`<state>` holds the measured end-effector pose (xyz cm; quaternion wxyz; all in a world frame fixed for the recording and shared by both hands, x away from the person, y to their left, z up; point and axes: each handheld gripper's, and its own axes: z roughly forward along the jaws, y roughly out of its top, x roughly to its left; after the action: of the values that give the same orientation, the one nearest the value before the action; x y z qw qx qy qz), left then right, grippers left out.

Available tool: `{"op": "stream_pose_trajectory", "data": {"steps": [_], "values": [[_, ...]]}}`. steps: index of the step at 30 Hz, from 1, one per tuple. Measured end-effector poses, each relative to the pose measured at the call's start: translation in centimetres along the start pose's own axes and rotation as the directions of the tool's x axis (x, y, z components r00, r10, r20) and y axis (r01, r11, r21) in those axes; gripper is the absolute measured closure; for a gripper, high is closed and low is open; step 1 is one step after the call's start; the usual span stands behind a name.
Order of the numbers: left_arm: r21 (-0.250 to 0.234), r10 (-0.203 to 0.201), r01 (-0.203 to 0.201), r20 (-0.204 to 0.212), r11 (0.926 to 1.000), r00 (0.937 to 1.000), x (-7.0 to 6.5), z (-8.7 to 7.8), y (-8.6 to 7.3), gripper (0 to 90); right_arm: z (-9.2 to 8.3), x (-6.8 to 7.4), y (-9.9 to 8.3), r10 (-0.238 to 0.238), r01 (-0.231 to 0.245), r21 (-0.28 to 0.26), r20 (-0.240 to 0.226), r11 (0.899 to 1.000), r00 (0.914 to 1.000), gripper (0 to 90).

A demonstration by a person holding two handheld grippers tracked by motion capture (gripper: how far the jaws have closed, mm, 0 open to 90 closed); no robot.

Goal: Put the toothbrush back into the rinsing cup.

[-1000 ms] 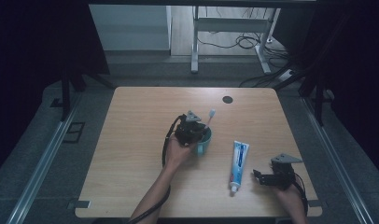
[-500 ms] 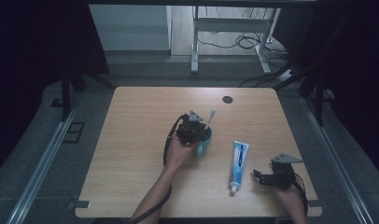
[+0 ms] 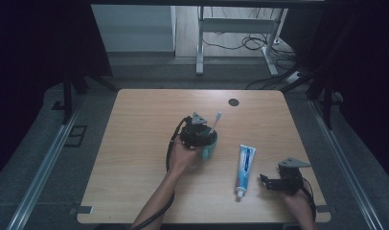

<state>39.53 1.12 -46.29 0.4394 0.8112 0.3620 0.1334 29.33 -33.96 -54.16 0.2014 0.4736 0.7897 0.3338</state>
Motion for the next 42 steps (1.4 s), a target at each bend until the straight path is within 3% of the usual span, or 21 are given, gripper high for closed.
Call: {"op": "stream_pose_trajectory", "data": {"steps": [7, 9, 17, 32, 42], "values": [[0.007, 0.0, 0.0, 0.016, 1.0, 0.9999, 0.1, -0.6, 0.3, 37.3, 0.0, 0.0, 0.0, -0.001, 0.001, -0.001, 0.0, 1.0, 1.0, 8.1], [0.017, 0.01, -0.01, 0.01, 0.9998, 0.9999, 0.0, -0.9, 0.5, 30.0, 0.0, 0.0, 0.0, -0.001, 0.001, -0.001, 0.0, 1.0, 1.0, 8.1], [0.024, 0.01, -0.01, 0.003, 0.9997, 0.9999, -0.2, -1.6, 0.9, 15.0, 0.0, 0.0, 0.0, -0.002, 0.002, -0.001, 0.0, 1.0, 1.0, 8.1], [0.026, 0.043, -0.043, 0.009, 0.9987, 0.999, -0.4, -3.4, 0.1, 3.8, 0.0, 0.0, 0.0, -0.002, 0.002, -0.001, 0.0, 1.0, 1.0, 8.2], [0.011, 0.066, -0.066, -0.011, 0.9978, 0.9978, -0.3, -4.8, -0.9, 0.6, 0.0, 0.0, 0.0, -0.002, 0.002, -0.001, 0.0, 1.0, 1.0, 8.2]]}}
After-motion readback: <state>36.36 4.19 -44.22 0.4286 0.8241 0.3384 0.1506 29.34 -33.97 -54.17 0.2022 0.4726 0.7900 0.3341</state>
